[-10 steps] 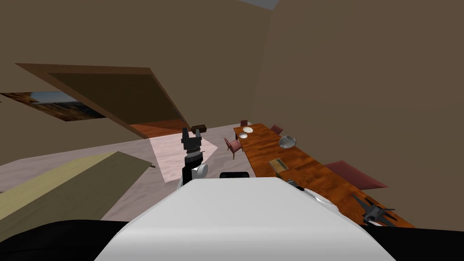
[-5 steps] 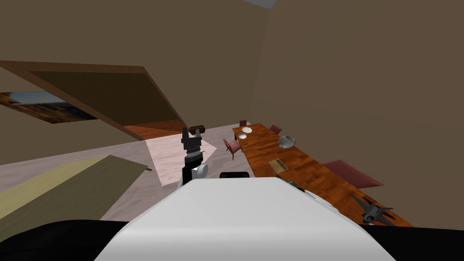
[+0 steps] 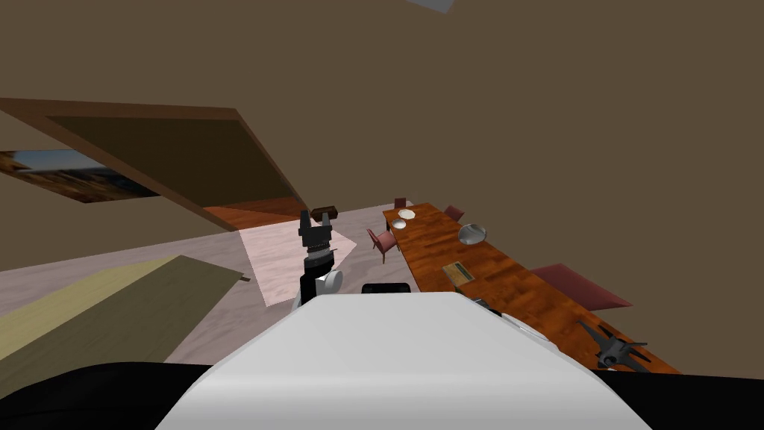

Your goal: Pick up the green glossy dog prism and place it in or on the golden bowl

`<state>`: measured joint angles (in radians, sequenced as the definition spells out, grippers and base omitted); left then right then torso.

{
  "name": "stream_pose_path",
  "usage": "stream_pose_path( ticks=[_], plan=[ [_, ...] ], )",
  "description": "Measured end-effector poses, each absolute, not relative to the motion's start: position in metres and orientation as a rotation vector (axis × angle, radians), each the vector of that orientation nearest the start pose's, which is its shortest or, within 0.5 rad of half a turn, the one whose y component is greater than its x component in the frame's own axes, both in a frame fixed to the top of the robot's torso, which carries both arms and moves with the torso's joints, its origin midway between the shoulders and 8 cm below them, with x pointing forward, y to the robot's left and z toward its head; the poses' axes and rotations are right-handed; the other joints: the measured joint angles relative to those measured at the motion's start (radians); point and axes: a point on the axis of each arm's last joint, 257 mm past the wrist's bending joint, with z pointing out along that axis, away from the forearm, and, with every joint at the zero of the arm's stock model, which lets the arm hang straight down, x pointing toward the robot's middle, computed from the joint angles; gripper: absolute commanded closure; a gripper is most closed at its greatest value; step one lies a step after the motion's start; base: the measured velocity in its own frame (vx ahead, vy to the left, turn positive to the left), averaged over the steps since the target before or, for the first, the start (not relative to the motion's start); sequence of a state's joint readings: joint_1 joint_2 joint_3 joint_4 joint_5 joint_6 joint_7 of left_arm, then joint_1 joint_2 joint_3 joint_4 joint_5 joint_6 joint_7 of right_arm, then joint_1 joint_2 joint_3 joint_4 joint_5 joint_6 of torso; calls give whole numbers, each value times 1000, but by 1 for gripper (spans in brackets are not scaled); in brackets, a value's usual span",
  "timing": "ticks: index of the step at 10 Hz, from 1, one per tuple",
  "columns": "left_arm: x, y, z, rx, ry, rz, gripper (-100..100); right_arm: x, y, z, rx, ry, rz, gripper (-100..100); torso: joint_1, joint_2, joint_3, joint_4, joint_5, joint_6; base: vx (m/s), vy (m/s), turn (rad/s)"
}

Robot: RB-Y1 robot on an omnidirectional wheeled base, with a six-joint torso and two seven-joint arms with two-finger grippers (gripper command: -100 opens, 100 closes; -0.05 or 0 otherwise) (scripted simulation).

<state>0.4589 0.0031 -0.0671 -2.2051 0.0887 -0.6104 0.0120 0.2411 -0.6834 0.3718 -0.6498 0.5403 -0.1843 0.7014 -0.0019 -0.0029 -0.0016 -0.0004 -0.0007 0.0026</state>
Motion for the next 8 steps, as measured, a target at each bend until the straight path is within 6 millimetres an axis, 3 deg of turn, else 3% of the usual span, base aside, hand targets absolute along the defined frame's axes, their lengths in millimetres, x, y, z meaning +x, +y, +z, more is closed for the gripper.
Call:
stream_pose_path(
  ticks=[1,8],
  plan=[
    [344,265,24,-669,503,-1461,0,141,-550,-589,-356,2671,-378,100,0,0,0,0,0,0,-35,7,60],
    [344,265,24,-669,503,-1461,0,149,-562,-581,-324,2685,-387,100,1,3,2,1,1,0,-54,15,53]
  ],
)
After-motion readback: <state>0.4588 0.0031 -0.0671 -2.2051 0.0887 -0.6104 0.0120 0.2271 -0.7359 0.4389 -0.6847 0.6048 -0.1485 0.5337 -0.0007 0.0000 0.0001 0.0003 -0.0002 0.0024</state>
